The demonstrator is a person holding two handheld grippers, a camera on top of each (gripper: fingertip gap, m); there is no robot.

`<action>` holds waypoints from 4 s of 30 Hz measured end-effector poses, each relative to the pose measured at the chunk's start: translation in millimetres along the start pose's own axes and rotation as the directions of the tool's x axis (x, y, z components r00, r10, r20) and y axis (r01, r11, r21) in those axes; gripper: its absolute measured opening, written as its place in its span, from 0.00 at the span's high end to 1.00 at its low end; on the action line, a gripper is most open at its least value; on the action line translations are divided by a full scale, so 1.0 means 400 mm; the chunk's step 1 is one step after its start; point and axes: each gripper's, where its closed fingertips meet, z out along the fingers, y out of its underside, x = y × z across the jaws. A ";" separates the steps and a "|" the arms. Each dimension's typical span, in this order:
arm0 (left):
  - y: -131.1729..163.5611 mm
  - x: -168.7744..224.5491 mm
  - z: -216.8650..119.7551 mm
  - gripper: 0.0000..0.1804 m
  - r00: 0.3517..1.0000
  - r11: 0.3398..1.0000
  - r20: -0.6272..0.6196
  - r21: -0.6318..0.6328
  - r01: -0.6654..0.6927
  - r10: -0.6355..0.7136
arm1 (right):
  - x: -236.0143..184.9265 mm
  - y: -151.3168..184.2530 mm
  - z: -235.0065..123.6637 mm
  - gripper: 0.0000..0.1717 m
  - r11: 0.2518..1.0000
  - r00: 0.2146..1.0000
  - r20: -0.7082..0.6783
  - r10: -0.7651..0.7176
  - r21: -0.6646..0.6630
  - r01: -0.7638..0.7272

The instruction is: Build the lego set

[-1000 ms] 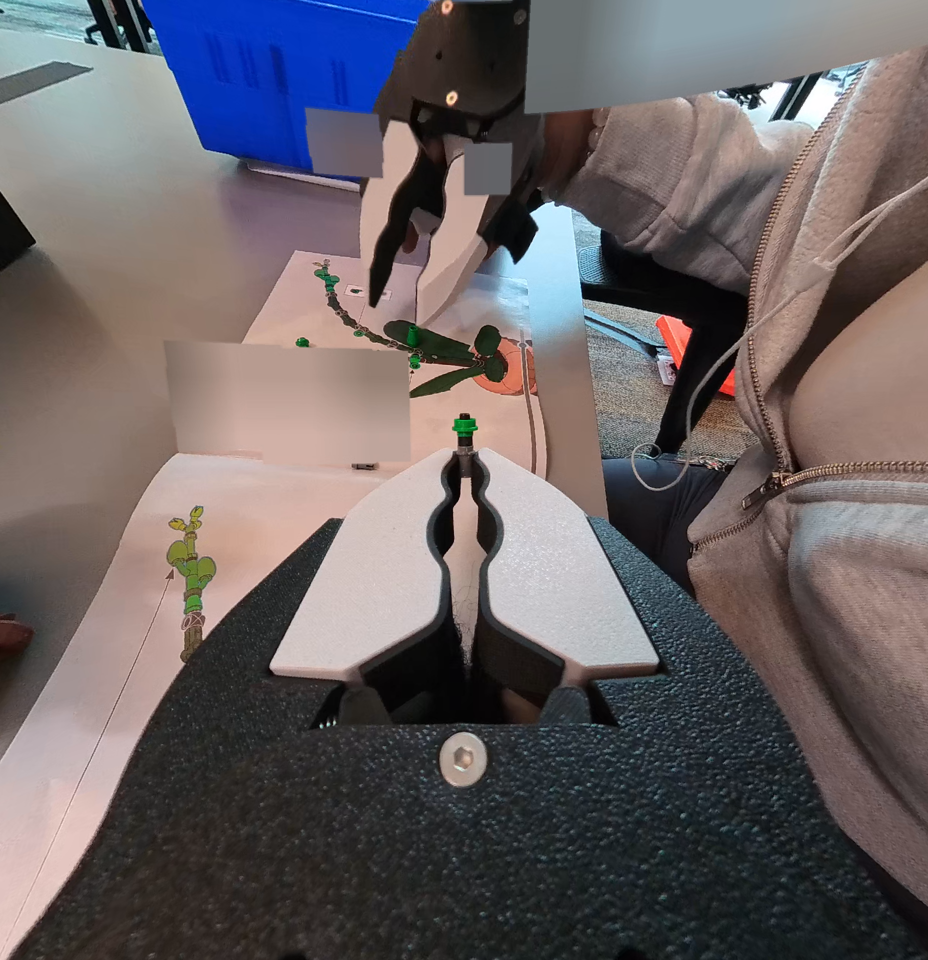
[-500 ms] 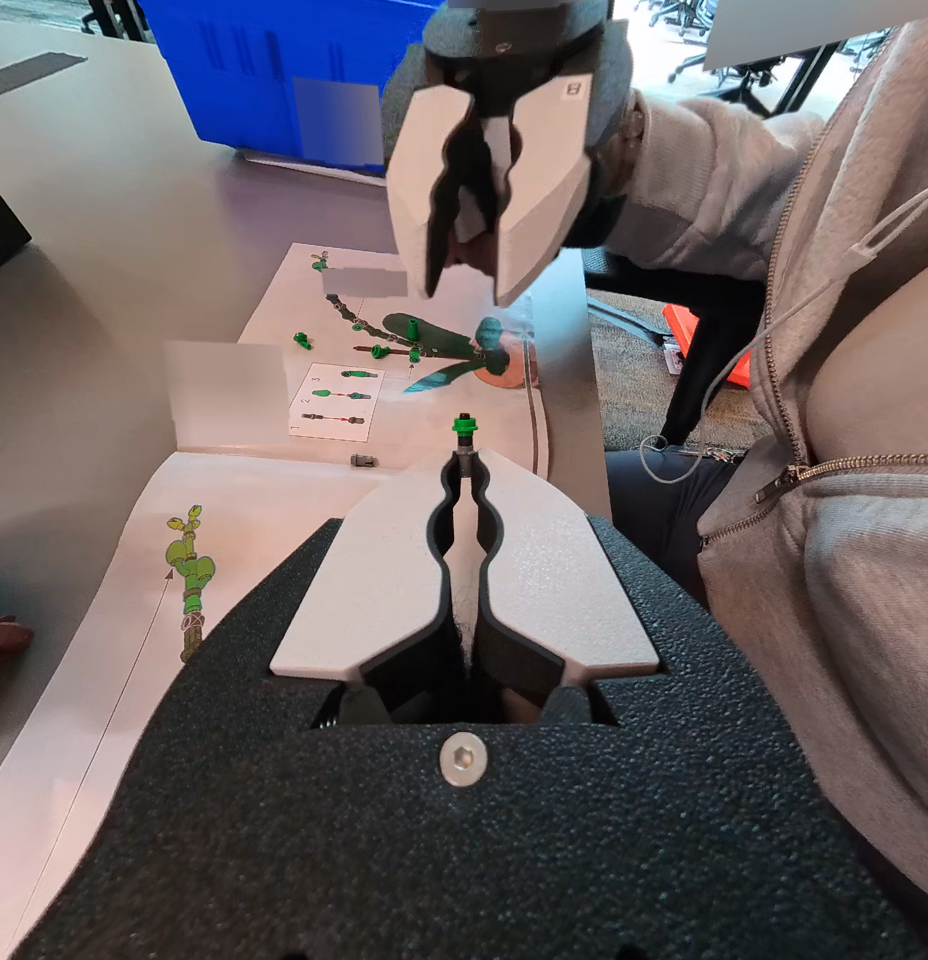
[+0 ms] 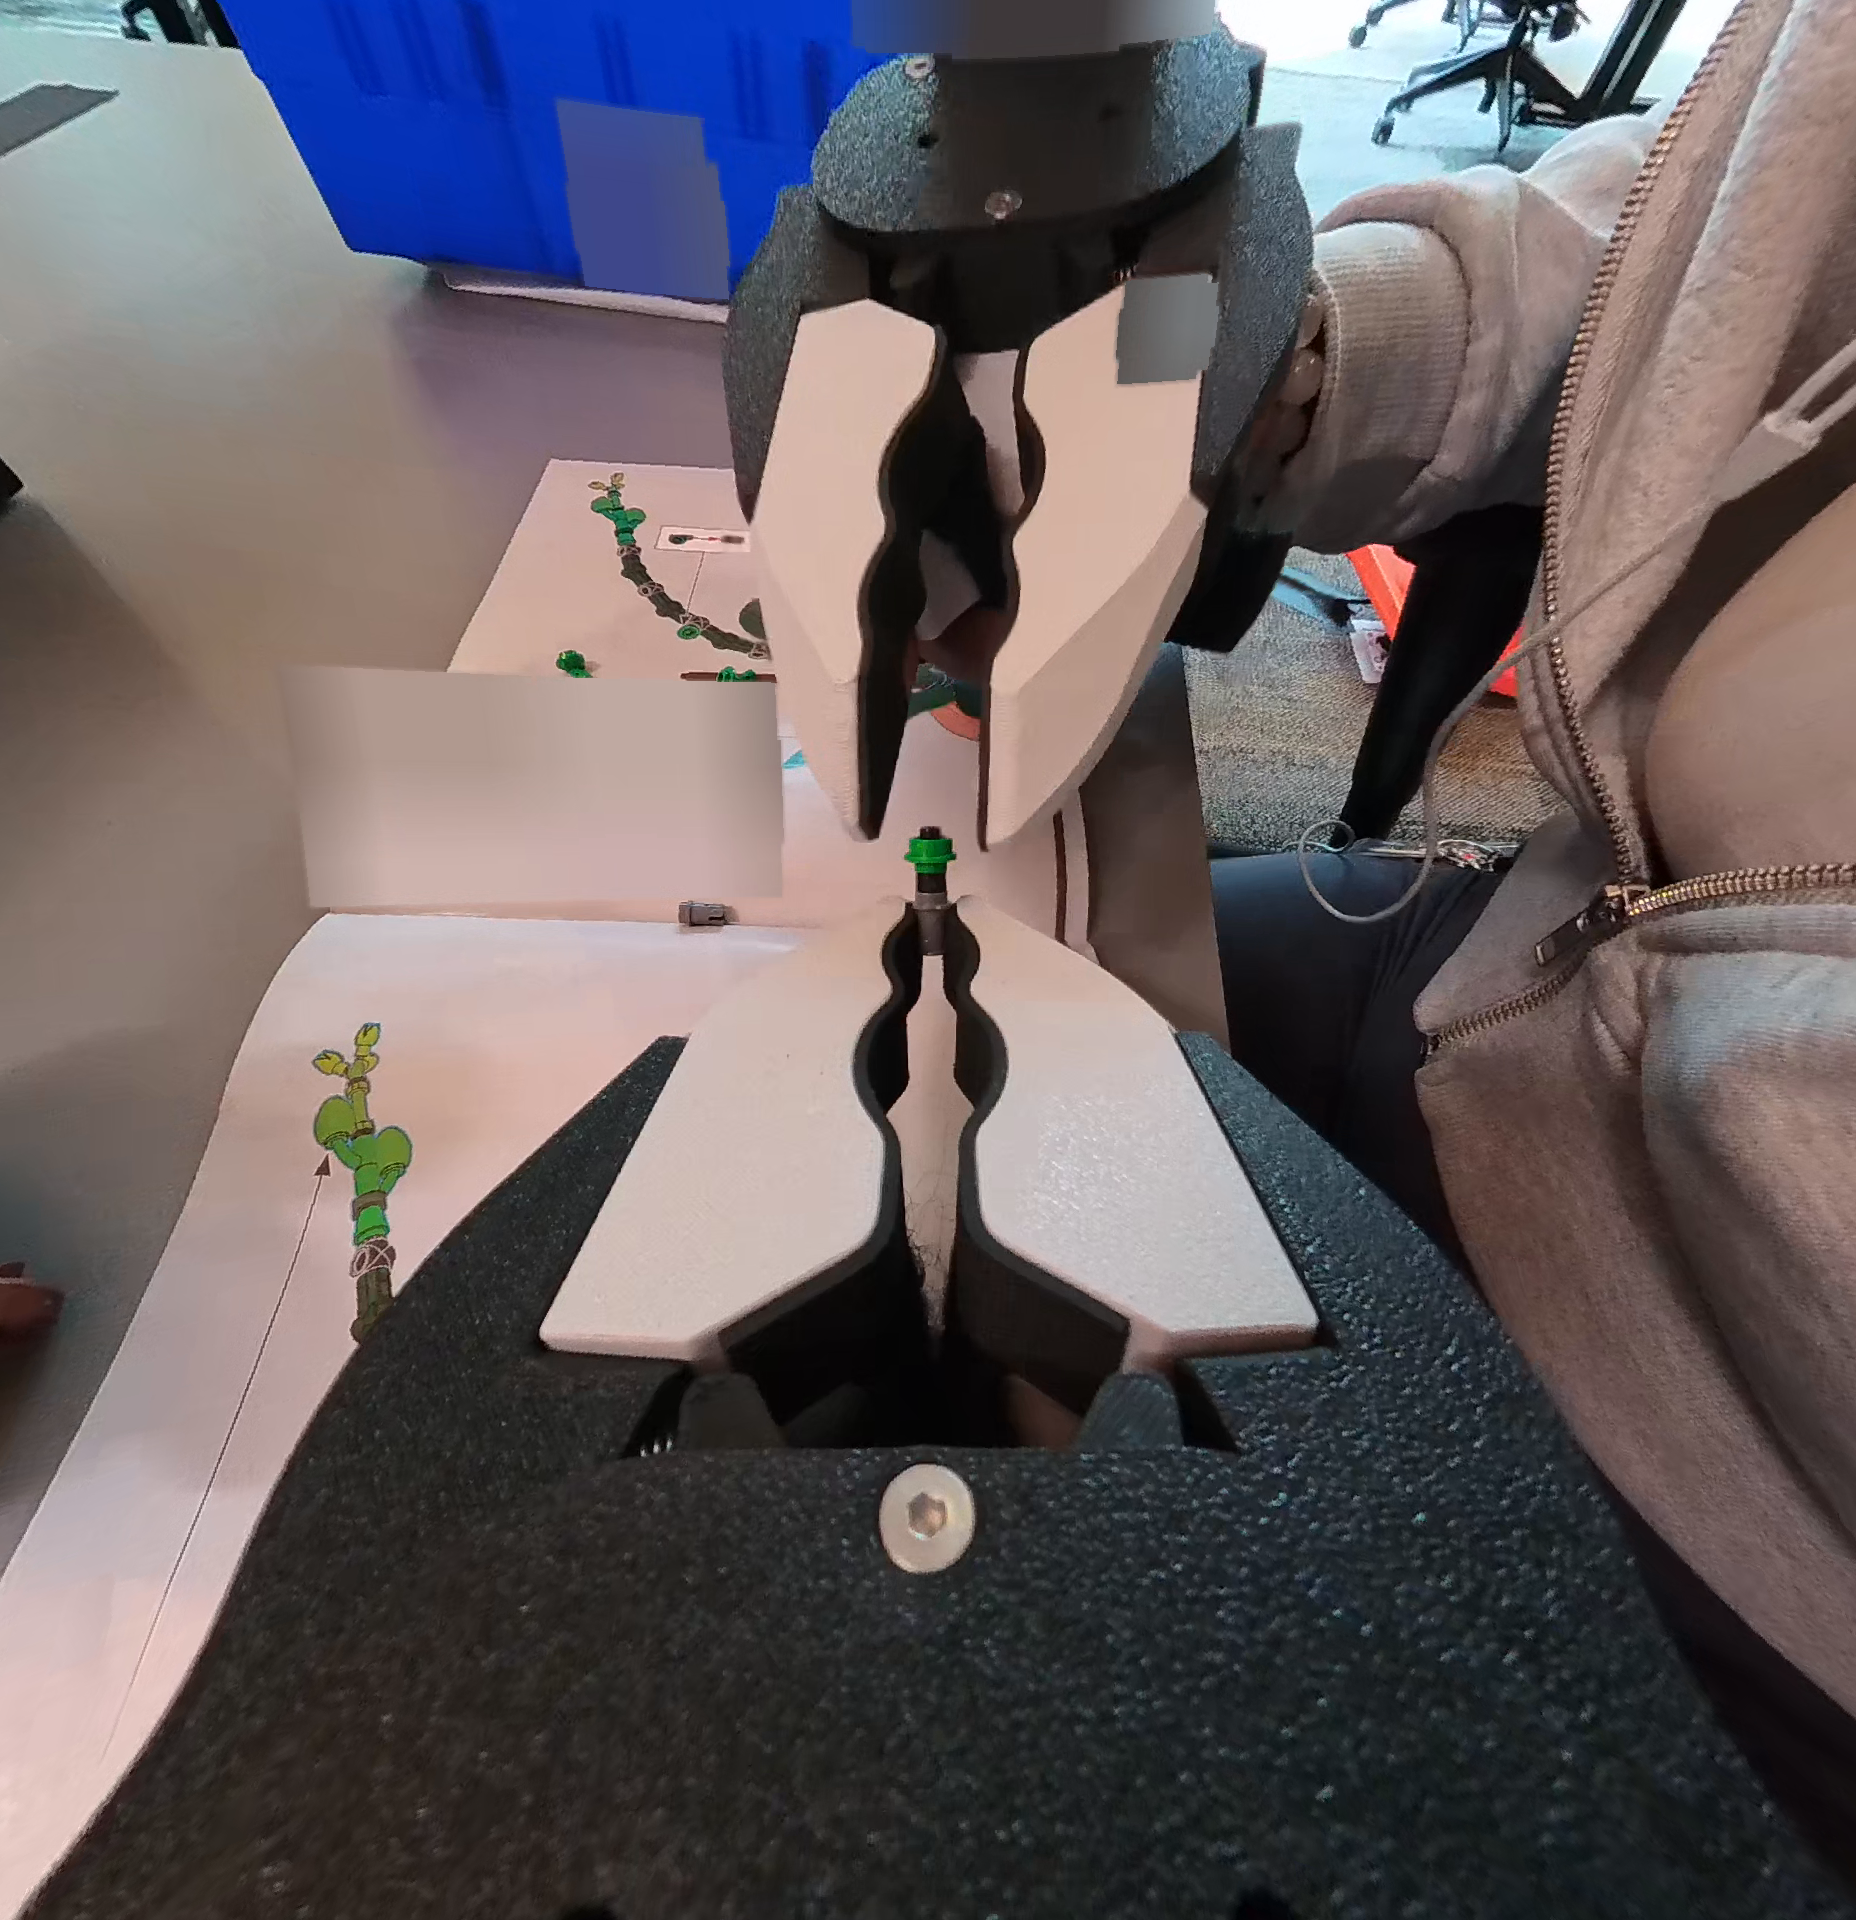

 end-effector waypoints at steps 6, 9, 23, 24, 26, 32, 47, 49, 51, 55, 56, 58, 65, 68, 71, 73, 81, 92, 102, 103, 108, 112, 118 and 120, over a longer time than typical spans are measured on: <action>0.004 0.009 0.003 0.99 1.000 1.000 -0.007 -0.017 -0.019 0.019 | -0.007 0.009 0.010 0.96 0.999 1.000 0.001 -0.032 -0.016 0.032; 0.004 0.010 0.002 0.99 1.000 1.000 -0.009 -0.017 -0.019 0.018 | -0.007 0.009 0.010 0.97 1.000 1.000 0.008 -0.024 -0.012 0.024; 0.004 0.010 0.002 0.99 1.000 1.000 -0.007 -0.017 -0.018 0.018 | -0.006 0.008 0.009 0.97 0.999 0.999 0.006 -0.034 -0.004 0.034; 0.004 0.010 0.002 0.99 1.000 1.000 -0.006 -0.016 -0.017 0.017 | -0.006 0.005 0.007 0.97 0.999 0.999 0.008 -0.033 0.003 0.033; 0.003 0.009 0.002 0.99 1.000 1.000 -0.005 -0.014 -0.016 0.016 | -0.003 -0.004 0.002 0.98 0.999 0.999 0.005 -0.031 0.028 0.031; 0.005 0.008 0.003 0.99 1.000 1.000 -0.003 -0.019 -0.020 0.020 | 0.002 0.001 -0.007 0.96 1.000 1.000 0.021 -0.003 0.028 0.003; 0.004 0.009 0.004 0.99 1.000 0.999 -0.006 -0.019 -0.030 0.030 | -0.006 0.024 0.003 0.96 0.999 0.999 0.022 -0.035 -0.031 0.036; 0.003 0.010 0.004 0.99 0.999 0.999 -0.008 -0.016 -0.031 0.031 | -0.007 0.023 0.003 0.96 0.998 0.999 0.019 -0.048 -0.031 0.048; 0.003 0.011 0.004 0.99 0.999 0.999 -0.011 -0.014 -0.030 0.030 | -0.007 0.023 0.003 0.97 0.997 0.998 0.015 -0.060 -0.038 0.060; 0.002 0.012 0.002 0.99 1.000 1.000 -0.013 -0.008 -0.028 0.028 | -0.008 0.022 0.002 0.97 0.997 0.998 0.015 -0.066 -0.045 0.066; 0.001 0.012 0.002 0.99 0.999 1.000 -0.013 -0.007 -0.030 0.030 | -0.009 0.022 0.001 0.97 0.997 0.998 0.015 -0.069 -0.046 0.069; 0.000 0.012 0.002 0.99 1.000 1.000 -0.013 -0.004 -0.028 0.028 | -0.009 0.021 0.001 0.97 0.996 0.997 0.014 -0.071 -0.045 0.072; -0.003 0.010 0.001 0.99 1.000 1.000 -0.013 0.007 -0.019 0.019 | -0.007 0.019 0.000 0.97 0.997 0.998 0.020 -0.063 -0.045 0.064; -0.003 0.010 0.001 0.99 1.000 1.000 -0.011 0.008 -0.016 0.016 | -0.007 0.019 -0.001 0.97 0.997 0.998 0.019 -0.064 -0.043 0.065; -0.003 0.009 0.001 0.99 1.000 1.000 -0.011 0.009 -0.014 0.014 | -0.008 0.019 -0.002 0.97 0.997 0.998 0.020 -0.064 -0.045 0.065; -0.005 0.009 0.001 0.99 1.000 1.000 -0.010 0.013 -0.012 0.012 | -0.008 0.018 -0.005 0.97 0.997 0.998 0.021 -0.063 -0.044 0.064; -0.007 0.008 0.000 0.99 1.000 1.000 -0.013 0.020 -0.007 0.007 | -0.007 0.018 -0.004 0.97 0.998 0.998 0.028 -0.054 -0.039 0.055; -0.012 -0.025 -0.022 0.99 0.993 0.991 -0.008 0.060 0.118 -0.117 | 0.022 -0.025 -0.063 0.95 0.998 1.000 0.021 0.000 0.057 -0.002; 0.017 0.015 0.005 0.99 0.999 0.998 -0.033 -0.053 -0.026 0.024 | -0.007 0.021 0.011 0.93 0.996 0.997 0.072 0.008 -0.087 -0.002; 0.018 0.016 0.005 0.99 0.999 0.998 -0.034 -0.055 -0.029 0.027 | -0.013 0.023 0.011 0.96 0.996 0.996 0.087 0.004 -0.091 0.004; 0.019 0.019 0.005 0.99 0.998 0.998 -0.044 -0.059 -0.038 0.035 | -0.013 0.034 0.010 0.92 0.992 0.997 0.082 -0.007 -0.125 0.017; 0.020 0.019 0.006 0.99 0.998 0.998 -0.043 -0.058 -0.037 0.034 | -0.016 0.041 0.009 0.96 0.990 0.996 0.084 -0.028 -0.137 0.040; 0.007 0.018 -0.002 0.99 0.999 1.000 -0.047 -0.018 -0.014 0.013 | -0.013 0.029 0.006 0.97 0.989 0.995 0.055 -0.081 -0.119 0.087; 0.003 0.017 -0.004 0.99 0.999 1.000 -0.046 -0.005 -0.012 0.011 | -0.014 0.026 0.006 0.97 0.991 0.996 0.057 -0.075 -0.109 0.081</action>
